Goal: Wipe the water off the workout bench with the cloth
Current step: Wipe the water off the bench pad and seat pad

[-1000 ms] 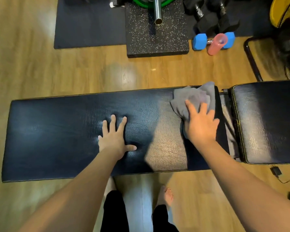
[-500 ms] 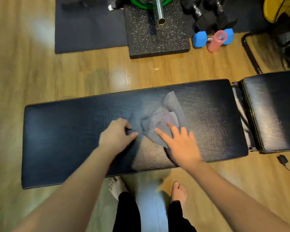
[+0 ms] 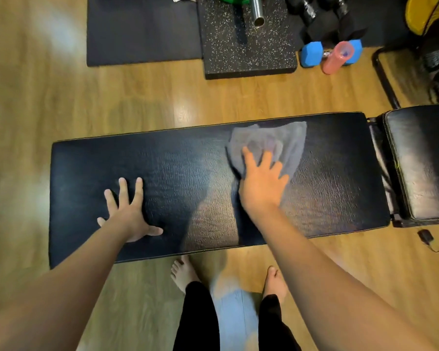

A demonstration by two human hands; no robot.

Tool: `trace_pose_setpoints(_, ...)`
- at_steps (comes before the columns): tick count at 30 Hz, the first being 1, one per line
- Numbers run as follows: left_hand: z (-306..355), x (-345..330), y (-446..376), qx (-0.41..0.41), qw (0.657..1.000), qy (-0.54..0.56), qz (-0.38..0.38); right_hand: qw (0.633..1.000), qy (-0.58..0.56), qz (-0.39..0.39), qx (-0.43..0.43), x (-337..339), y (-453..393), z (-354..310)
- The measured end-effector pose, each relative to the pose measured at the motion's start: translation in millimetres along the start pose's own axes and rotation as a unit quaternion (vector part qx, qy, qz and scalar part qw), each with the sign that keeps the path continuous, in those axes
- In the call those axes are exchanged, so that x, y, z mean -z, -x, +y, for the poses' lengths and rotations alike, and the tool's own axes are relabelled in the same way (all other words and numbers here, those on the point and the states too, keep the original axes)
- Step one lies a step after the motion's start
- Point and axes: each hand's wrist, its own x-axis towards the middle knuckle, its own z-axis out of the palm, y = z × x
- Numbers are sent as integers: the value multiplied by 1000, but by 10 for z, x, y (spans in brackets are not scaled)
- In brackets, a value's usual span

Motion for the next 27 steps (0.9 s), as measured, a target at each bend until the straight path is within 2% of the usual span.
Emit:
trace_pose_setpoints(5,5,25,32,-4,1000,-15,-2,975,4,-66,210,-181,845,-532)
trace_pose_setpoints(8,-8,52,48,-6,1000,-22,-4,946,32,-70,314,-220,863,-287)
trace_pose_setpoints(10,-21,62,54,-6,1000,-24,-9,945,43,-64,317,-166,705,-19)
trace_pose_setpoints(13,-21,72,63,-13,999,-29,-21,971,77,-46,223,-17,308,430)
trace_pose_setpoints(16,-10,70,65,-16,999,-28,-29,998,54,-38,19,151,-110,756)
trace_pose_setpoints(18,0,74,65,-17,999,-30,-34,992,2,-49,-116,173,-298,713)
trace_pose_setpoints(20,9,82,57,-17,999,-29,-40,986,-7,-50,-158,112,-283,431)
trace_pose_setpoints(21,11,87,57,-17,999,-29,-40,989,0,-40,-142,78,-203,241)
trace_pose_setpoints(23,8,96,60,-18,998,-35,-40,998,14,-18,-56,-24,59,-165)
trace_pose_setpoints(25,15,100,61,-16,998,-41,-45,998,16,-28,59,-130,437,-529)
trace_pose_setpoints(27,31,101,51,-8,997,-50,-51,980,11,-55,189,-196,843,-789)
